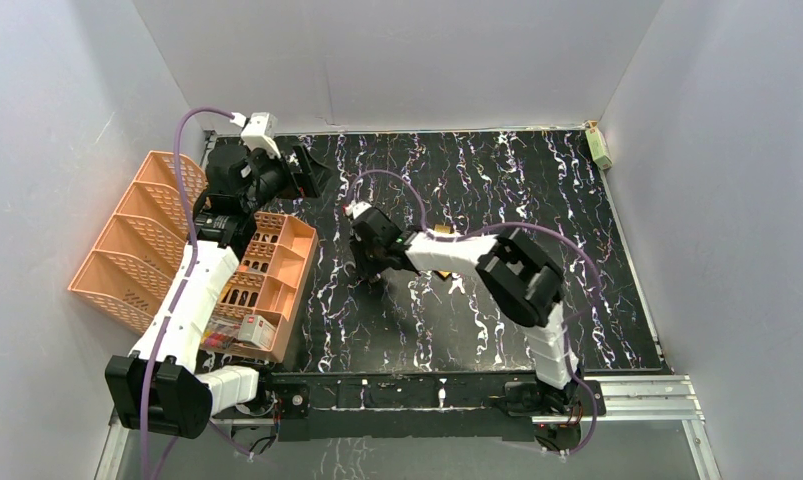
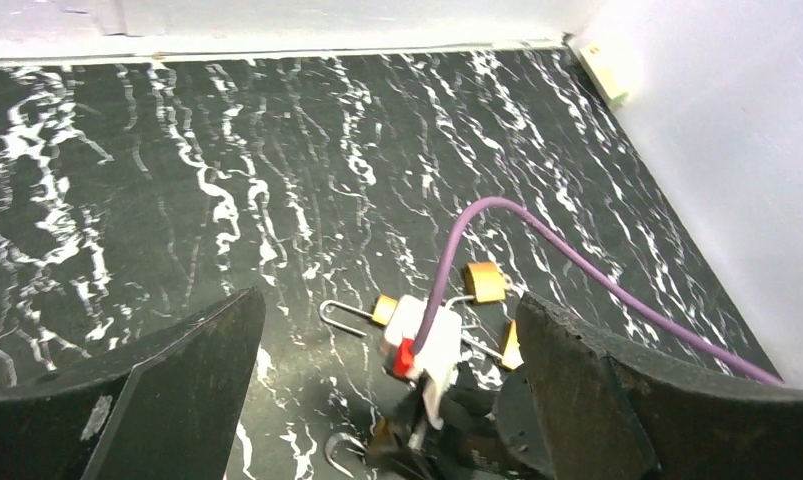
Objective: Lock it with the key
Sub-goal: Pick up the lock from the center of the board.
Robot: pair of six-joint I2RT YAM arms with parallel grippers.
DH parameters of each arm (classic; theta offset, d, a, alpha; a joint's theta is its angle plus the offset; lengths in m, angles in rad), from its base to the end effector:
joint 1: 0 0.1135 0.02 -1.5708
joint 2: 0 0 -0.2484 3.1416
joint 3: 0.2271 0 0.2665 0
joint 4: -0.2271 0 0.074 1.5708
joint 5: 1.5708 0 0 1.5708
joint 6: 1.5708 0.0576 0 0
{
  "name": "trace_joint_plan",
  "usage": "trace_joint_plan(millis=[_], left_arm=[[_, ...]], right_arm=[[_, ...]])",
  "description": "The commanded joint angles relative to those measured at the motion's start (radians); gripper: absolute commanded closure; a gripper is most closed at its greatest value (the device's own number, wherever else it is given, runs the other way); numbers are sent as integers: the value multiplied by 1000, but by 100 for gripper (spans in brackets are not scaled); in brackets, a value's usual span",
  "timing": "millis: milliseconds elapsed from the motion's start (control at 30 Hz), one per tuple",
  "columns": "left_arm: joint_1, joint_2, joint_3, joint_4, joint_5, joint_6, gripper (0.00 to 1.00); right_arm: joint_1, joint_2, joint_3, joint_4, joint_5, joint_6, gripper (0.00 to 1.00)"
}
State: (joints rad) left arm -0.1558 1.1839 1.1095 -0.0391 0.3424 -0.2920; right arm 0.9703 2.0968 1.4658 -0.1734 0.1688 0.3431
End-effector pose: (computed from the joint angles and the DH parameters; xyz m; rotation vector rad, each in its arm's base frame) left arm 0.3103 -0.0683 0.3696 0.1457 1.7102 -0.6221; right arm 0.2795 0.3909 0.1294 -0.6631 2.3103 0.4302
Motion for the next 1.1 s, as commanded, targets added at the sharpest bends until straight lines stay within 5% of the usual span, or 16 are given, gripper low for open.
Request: trace_joint_plan(millis=[0,167,300,467,600,700,867,933,1000,1067], left_arm=[[-10,-1,47,-15,190,20,6],[-10,62,78,-92,513,14,3],[-15,102,34,26,845,-117,2],[-124,100,20,125,886,-155,6],[-192,113,-35,469,941,-433,28],[-194,131,60,213,914,-252,36],[-194,155,87,173,922,-246,99],[-195,154,94,135,918,-224,100],[-194,153,108,77,916,-182,63],[-194,151,122,46,914,-152,46]], right_arm=[[-28,-218,-203,55,-422,-104,100],[-150,-466,-334,117,-710,-71,100],[-255,-602,-357,131,-909,-18,100],[-333,-680,-271,42,-1041,10,100],[-369,-673,-153,21,-1102,69,100],[-369,-680,-107,4,-1099,84,100],[-371,-680,-68,-24,-1100,80,100],[-371,-679,-58,-27,-1097,82,100],[-373,-676,-40,-36,-1097,82,100],[-376,-671,-18,-57,-1097,72,100]])
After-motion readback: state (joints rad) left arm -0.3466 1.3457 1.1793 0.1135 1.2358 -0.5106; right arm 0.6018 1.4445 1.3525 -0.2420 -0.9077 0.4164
